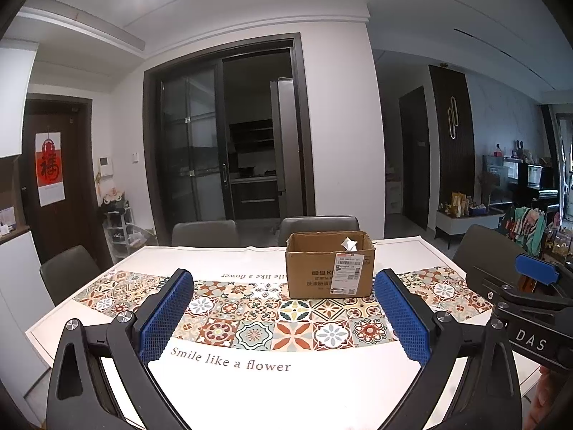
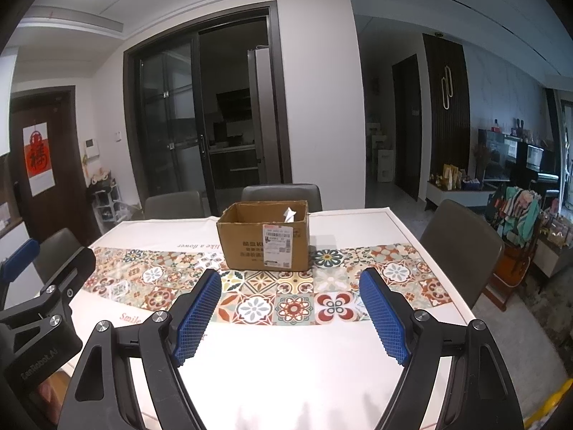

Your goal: Organize soft objects

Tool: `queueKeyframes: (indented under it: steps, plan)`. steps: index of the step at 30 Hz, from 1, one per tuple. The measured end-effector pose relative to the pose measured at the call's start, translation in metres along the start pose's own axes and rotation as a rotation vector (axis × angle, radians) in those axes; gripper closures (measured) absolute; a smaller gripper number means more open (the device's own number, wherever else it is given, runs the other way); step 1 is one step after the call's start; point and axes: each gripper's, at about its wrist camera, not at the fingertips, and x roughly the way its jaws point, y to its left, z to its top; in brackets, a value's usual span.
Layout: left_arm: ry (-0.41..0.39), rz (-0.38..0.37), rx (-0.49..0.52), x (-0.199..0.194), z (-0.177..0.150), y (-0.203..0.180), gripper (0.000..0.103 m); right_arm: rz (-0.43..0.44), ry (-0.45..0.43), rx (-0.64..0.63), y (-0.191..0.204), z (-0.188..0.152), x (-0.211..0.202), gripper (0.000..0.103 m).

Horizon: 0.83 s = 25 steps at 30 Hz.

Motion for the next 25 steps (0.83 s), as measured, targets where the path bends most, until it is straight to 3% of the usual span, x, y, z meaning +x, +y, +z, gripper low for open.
queueKeyframes:
  steps: [25]
  plan:
    - [0.005,0.021,0.01,-0.0058,-0.0011,-0.0029,0.0,0.006,0.011,0.0,-0.0037,-0.0034,-0.005,0.022]
